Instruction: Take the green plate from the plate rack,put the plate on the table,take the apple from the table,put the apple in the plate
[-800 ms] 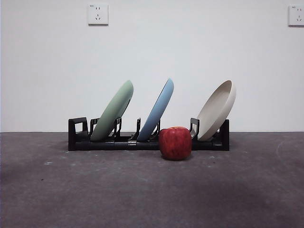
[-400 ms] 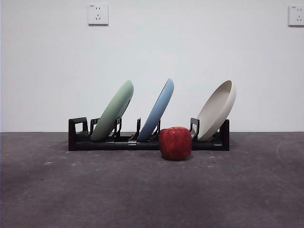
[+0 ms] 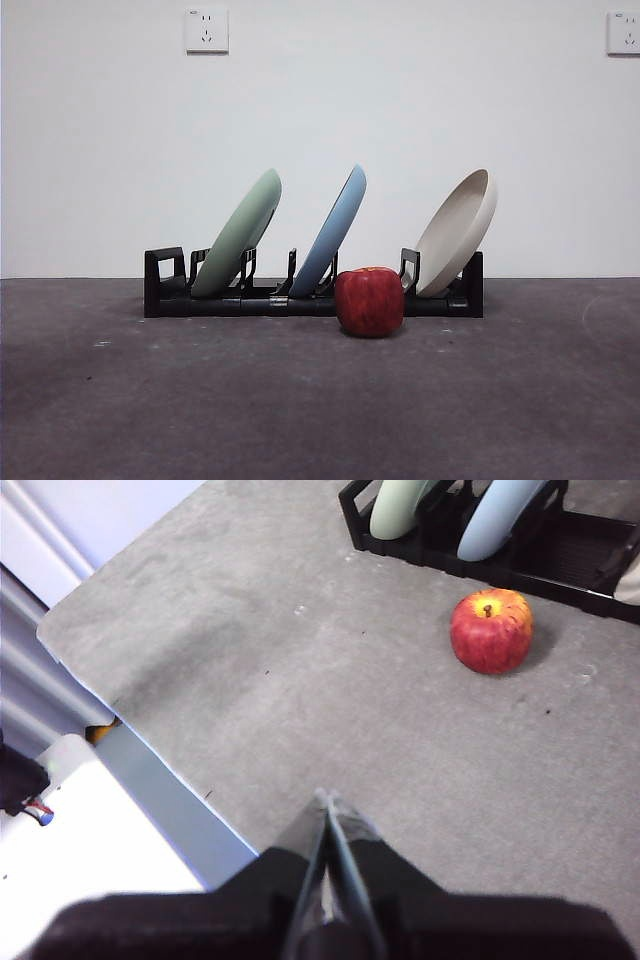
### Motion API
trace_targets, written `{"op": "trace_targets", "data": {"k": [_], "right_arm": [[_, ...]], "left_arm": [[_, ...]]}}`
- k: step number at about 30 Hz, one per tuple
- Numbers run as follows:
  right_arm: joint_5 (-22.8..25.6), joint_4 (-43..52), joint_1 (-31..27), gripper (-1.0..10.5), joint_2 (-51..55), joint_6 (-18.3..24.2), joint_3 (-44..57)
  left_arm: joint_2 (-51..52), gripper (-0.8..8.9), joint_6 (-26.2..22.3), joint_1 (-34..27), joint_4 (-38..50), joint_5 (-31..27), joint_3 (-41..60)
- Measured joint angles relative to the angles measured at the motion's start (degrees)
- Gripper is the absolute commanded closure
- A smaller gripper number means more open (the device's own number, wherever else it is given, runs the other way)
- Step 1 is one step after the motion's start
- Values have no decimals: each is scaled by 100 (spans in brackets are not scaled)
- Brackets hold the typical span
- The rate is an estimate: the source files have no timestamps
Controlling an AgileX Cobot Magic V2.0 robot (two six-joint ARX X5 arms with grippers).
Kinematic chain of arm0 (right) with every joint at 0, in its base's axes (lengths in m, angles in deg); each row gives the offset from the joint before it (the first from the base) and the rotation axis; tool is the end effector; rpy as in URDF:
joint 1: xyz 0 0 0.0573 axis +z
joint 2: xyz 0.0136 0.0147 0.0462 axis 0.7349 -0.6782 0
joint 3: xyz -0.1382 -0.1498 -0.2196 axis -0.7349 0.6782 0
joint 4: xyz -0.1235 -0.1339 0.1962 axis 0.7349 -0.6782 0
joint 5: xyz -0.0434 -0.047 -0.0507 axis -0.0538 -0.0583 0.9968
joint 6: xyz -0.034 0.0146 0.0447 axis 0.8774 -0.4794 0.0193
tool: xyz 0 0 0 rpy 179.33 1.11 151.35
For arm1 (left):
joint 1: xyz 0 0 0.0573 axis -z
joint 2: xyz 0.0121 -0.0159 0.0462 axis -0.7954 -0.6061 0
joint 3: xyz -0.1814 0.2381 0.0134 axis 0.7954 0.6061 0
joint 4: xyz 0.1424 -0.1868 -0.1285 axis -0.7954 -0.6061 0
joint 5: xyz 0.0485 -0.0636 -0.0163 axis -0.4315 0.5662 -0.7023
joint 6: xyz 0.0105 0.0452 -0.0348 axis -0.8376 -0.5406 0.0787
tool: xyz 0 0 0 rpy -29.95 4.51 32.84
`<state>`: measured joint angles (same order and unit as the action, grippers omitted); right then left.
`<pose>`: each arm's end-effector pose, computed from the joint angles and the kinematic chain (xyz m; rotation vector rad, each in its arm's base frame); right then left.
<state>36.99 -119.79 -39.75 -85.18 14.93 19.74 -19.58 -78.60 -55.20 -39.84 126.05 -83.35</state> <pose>0.0899 0.0346 0.3518 0.0173 0.6129 0.8391 0.0503 -0.0220 0.3358 -0.0890 0.3320 -0.6978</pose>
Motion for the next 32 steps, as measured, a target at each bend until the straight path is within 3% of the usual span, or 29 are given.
{"op": "trace_targets", "data": {"k": [2, 4, 6, 21, 32], "right_arm": [[2, -4, 7, 714, -2, -7, 0], [7, -7, 7, 462, -2, -72, 0], [17, -7, 7, 317, -9, -146, 0], [15, -13, 7, 317, -22, -269, 0], [17, -13, 7, 317, -22, -291, 0]], "left_arm": [[-11, 693, -4, 0, -13, -7, 0], [-13, 406, -4, 0, -13, -24, 0], [-13, 200, -4, 0, -13, -24, 0], [-332, 186, 48, 0, 232, -24, 0], [-1716, 187, 48, 326, 1287, -245, -389]]}}
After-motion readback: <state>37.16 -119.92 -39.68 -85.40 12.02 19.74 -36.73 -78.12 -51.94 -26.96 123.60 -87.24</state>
